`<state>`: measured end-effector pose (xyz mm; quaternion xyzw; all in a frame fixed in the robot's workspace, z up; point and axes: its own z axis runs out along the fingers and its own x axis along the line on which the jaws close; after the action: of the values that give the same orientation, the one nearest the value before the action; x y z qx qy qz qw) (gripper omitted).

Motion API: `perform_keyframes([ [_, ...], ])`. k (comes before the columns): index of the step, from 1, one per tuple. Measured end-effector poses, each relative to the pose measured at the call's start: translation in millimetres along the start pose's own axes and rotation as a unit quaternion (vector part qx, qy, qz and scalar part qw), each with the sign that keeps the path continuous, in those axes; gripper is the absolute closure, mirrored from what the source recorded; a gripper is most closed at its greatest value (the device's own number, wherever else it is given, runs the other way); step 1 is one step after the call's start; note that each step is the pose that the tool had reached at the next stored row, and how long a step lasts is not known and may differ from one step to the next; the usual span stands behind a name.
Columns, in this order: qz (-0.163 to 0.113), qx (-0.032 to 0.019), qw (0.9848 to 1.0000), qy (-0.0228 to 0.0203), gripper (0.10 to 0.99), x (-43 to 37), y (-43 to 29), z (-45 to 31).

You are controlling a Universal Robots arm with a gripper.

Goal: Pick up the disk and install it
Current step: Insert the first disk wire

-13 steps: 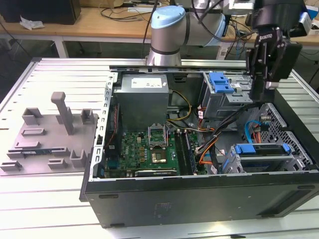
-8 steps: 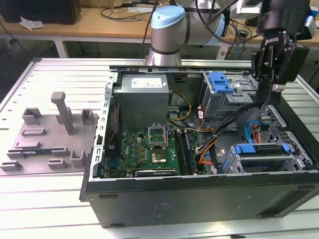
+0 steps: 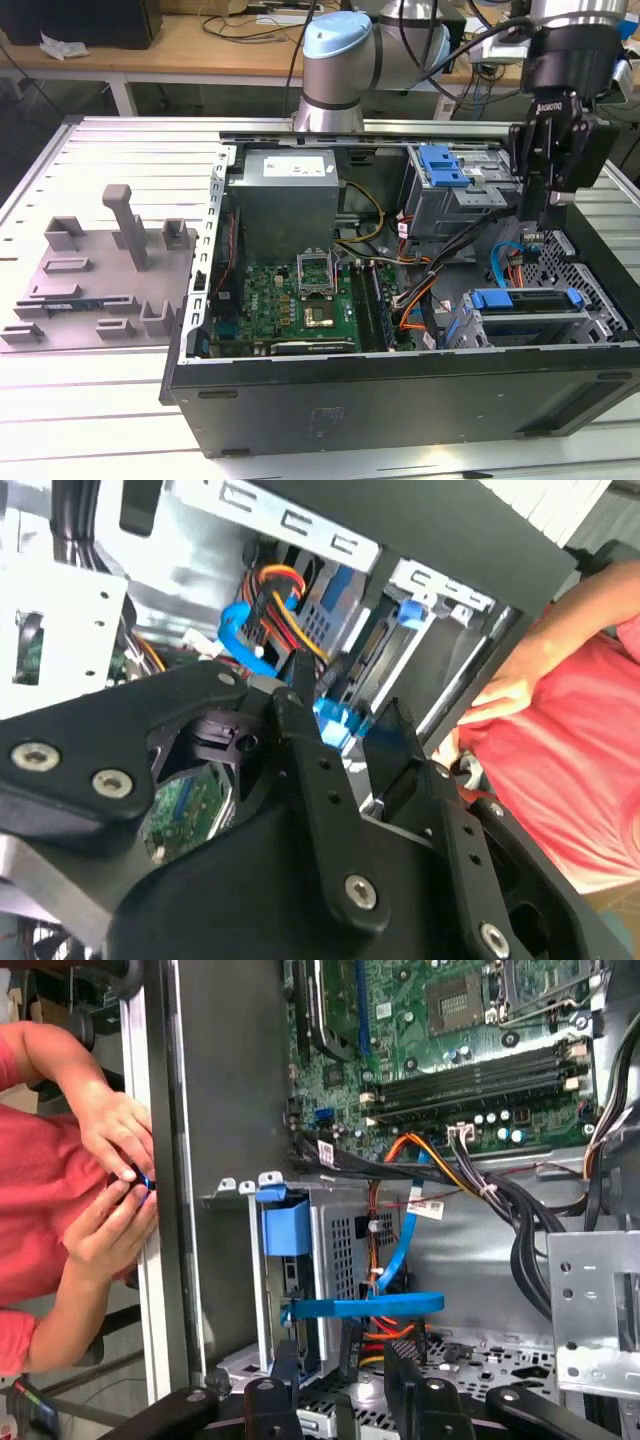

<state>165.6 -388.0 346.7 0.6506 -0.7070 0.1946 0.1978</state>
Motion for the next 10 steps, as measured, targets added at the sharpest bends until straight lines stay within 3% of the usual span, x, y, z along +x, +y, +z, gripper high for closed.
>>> perform_keyframes([
  [5,0.016,-0.0059,0.9999,0.0000,0.620,-3.3,0.2,5.5],
  [10,0.025,0.0074,0.9997,-0.0007,0.620,-4.9,0.4,8.0],
])
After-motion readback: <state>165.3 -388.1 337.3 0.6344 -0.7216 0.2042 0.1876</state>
